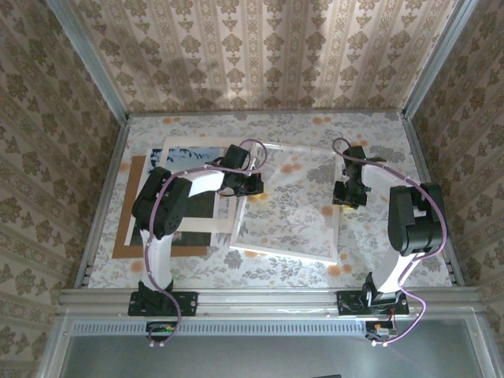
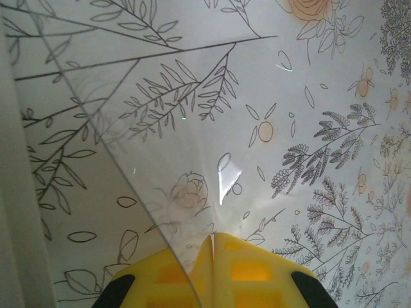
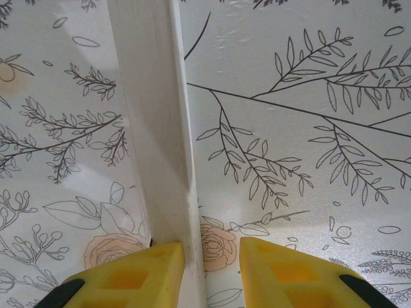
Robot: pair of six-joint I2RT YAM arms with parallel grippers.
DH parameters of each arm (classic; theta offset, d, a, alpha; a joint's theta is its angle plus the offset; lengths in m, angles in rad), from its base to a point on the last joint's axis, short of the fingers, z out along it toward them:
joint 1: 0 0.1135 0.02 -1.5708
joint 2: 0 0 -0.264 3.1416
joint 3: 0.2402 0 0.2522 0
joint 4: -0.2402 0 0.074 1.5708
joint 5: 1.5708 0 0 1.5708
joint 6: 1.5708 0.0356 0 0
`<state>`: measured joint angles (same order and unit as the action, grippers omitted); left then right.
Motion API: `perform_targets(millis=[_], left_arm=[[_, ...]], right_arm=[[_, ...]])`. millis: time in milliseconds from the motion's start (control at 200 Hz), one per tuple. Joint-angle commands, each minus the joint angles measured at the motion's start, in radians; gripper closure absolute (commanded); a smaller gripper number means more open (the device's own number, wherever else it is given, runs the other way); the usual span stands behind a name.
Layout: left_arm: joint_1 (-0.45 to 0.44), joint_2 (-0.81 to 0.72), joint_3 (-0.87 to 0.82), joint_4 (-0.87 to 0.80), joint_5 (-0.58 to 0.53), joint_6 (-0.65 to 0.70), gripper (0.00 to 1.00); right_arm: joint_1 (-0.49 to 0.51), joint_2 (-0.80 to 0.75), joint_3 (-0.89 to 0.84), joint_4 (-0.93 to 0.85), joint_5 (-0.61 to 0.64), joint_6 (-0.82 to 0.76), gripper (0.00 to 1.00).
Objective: Put the photo into the frame
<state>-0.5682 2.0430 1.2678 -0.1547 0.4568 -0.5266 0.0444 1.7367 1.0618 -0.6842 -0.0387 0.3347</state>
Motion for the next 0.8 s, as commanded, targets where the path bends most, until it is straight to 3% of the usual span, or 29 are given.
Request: perform_targets(millis=[0,365,795], left_arm=[[0.037,0.019,0.001,-0.083,-0.033,0.038,1.00],[0.027,0.028,0.001,-0.061,-0.018,0.024,1.00],[0.012,-0.031,-0.097,0.119,0.041,-0.156,1.00]], right_arm=[[-0.009,0.083,-0.029,0.031,0.128,-0.019,0.69],[-0.005,0.083,-0.027,0.034,0.122,-0.022,0.69],[-0.003,0.076,-0.027,0.039,0.106,-0.020,0.68]])
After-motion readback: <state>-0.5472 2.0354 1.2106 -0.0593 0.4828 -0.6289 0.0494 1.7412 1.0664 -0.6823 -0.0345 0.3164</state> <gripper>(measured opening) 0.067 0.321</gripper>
